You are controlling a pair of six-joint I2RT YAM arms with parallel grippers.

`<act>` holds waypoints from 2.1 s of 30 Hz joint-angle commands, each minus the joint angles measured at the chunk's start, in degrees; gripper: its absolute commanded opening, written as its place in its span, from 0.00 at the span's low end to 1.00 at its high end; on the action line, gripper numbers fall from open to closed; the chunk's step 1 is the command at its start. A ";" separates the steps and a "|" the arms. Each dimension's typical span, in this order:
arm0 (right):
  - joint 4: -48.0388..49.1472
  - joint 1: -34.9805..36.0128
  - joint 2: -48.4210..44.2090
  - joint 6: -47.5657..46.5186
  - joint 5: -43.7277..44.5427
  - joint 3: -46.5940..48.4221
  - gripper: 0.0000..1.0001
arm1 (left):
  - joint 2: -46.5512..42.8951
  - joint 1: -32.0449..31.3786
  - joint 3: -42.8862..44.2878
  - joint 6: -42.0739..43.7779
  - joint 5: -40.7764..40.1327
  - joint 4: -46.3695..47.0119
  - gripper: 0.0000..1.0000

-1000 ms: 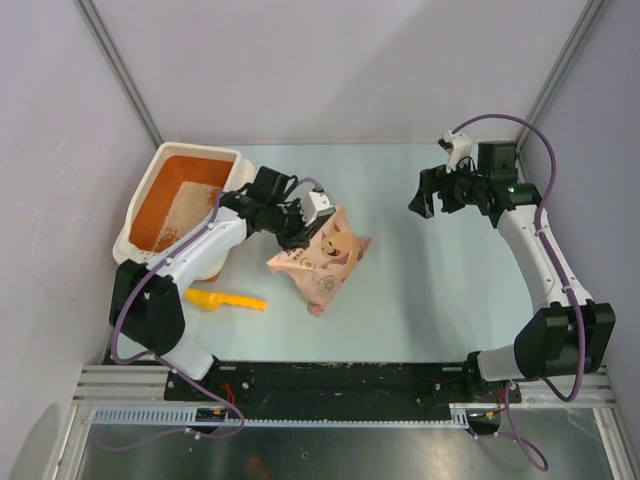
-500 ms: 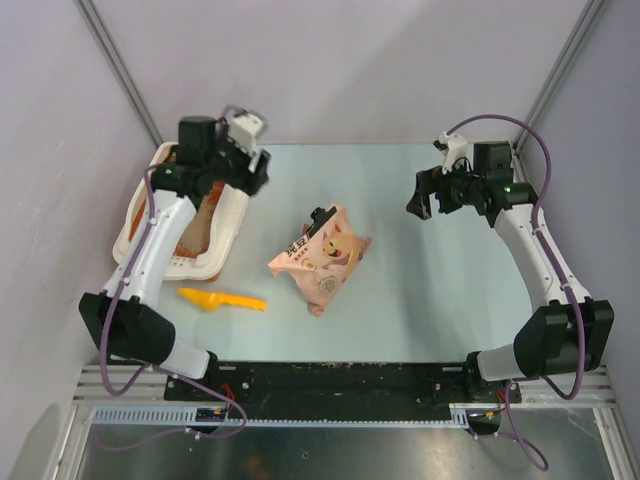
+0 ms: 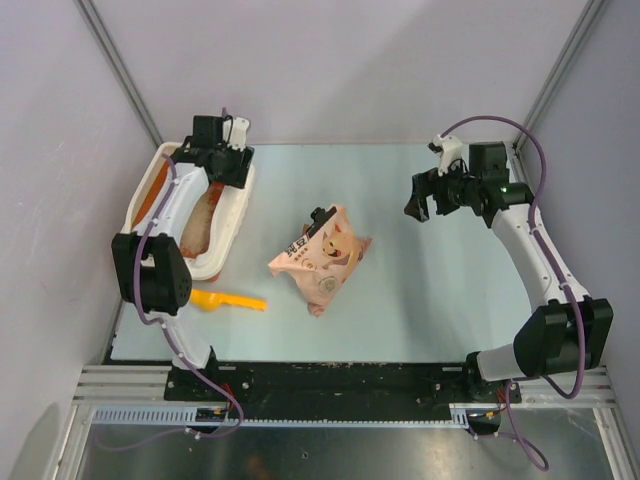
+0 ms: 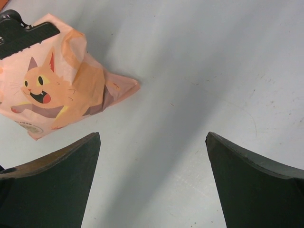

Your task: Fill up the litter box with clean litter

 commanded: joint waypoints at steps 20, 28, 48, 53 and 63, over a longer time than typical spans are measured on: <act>0.77 -1.40 -2.13 -0.91 0.72 -0.33 1.00 | -0.91 0.25 -0.21 1.14 3.38 0.28 0.40; 0.59 -1.40 -2.31 -1.27 0.72 -0.42 0.99 | -0.74 -0.90 -2.49 2.90 2.42 -0.25 0.31; 0.86 -1.84 -3.54 -1.62 0.99 -2.27 1.00 | -0.56 -1.16 -1.88 5.53 6.79 -0.34 0.28; 0.94 -2.54 -4.15 -1.62 0.99 -2.80 1.00 | -0.30 -2.30 -1.35 7.73 11.11 -0.77 0.12; 0.77 -3.51 -5.21 -1.44 0.20 -4.20 1.00 | -3.11 -10.12 -5.48 29.58 20.17 -2.71 0.00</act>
